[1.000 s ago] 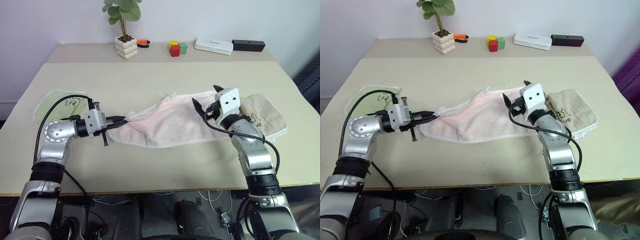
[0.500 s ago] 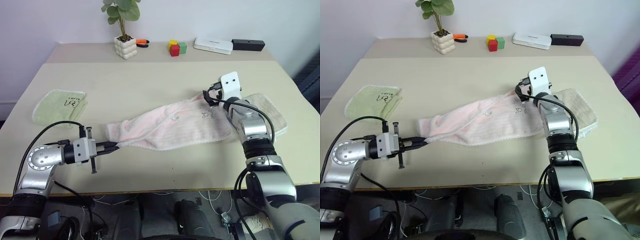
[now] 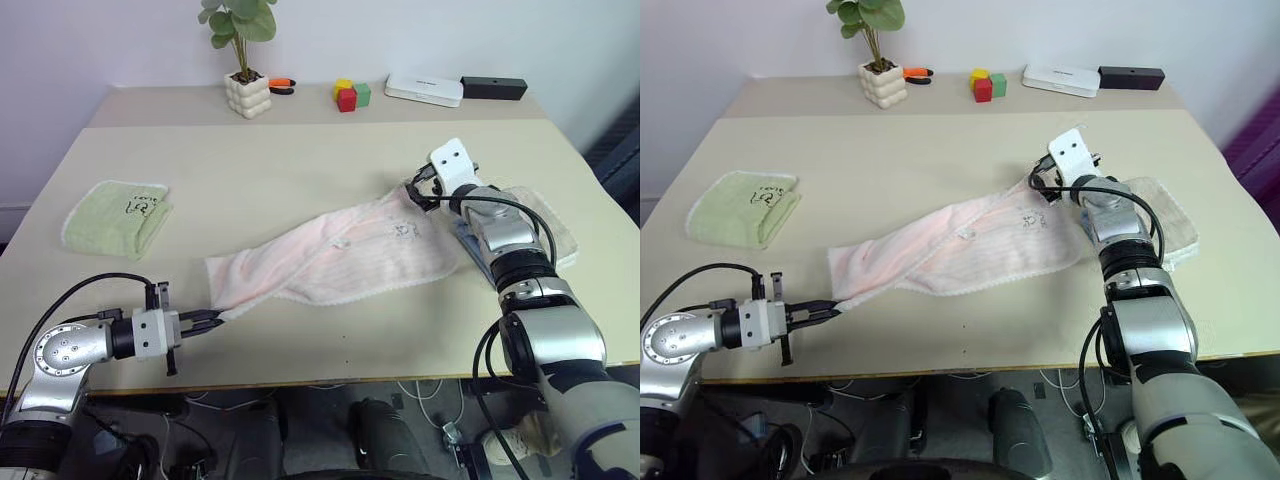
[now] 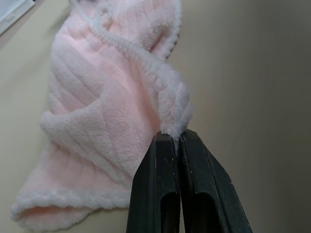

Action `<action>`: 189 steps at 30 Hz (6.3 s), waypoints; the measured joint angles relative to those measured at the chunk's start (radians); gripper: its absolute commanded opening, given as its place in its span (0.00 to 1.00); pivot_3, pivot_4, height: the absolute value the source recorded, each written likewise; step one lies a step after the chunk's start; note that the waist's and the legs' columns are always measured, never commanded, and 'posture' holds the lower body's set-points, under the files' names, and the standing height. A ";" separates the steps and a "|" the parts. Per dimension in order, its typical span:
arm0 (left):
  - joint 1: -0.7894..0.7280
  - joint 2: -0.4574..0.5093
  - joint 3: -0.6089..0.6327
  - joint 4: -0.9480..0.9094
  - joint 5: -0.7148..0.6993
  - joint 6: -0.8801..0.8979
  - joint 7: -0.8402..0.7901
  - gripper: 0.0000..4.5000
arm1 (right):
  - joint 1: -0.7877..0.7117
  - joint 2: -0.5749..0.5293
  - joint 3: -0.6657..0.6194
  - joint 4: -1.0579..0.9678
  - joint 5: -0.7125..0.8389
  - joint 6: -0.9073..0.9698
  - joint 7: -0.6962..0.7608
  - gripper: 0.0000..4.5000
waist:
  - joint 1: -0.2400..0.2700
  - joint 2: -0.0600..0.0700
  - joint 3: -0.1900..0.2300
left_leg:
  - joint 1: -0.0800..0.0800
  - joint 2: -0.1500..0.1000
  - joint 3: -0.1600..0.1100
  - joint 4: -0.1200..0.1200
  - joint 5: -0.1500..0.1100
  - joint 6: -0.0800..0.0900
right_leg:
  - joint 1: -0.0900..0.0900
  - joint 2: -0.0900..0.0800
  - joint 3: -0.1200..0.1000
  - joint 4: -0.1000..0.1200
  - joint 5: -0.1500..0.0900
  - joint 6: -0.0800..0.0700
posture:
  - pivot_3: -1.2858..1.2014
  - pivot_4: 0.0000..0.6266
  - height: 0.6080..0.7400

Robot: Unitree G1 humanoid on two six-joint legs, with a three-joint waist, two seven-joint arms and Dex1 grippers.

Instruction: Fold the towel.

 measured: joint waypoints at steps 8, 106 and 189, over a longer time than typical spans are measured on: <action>0.010 0.006 0.000 -0.001 -0.011 -0.022 -0.001 0.01 | -0.008 0.000 0.103 0.073 -0.126 -0.124 -0.032 1.00 | -0.001 0.000 0.000 | 0.000 0.000 0.000 0.000 0.000 0.000 | 0.000 0.000 0.000 0.000 0.000 0.000 | 0.52 0.24 1.00; -0.516 0.063 0.164 0.497 -0.138 0.278 -0.413 0.00 | 0.715 -0.617 -0.038 -1.226 0.282 0.277 0.738 0.01 | 0.009 -0.002 0.003 | -0.001 0.000 -0.001 0.003 0.001 -0.002 | 0.000 0.000 0.000 0.002 0.000 0.002 | 0.52 0.24 1.00; -0.389 0.001 0.145 0.470 -0.112 0.536 -0.061 0.30 | 0.298 -0.287 0.137 -0.563 -0.080 -0.070 0.502 0.06 | 0.008 -0.005 0.001 | 0.000 0.000 -0.001 0.003 0.001 -0.002 | 0.000 0.001 -0.001 0.004 -0.002 0.000 | 0.52 0.24 1.00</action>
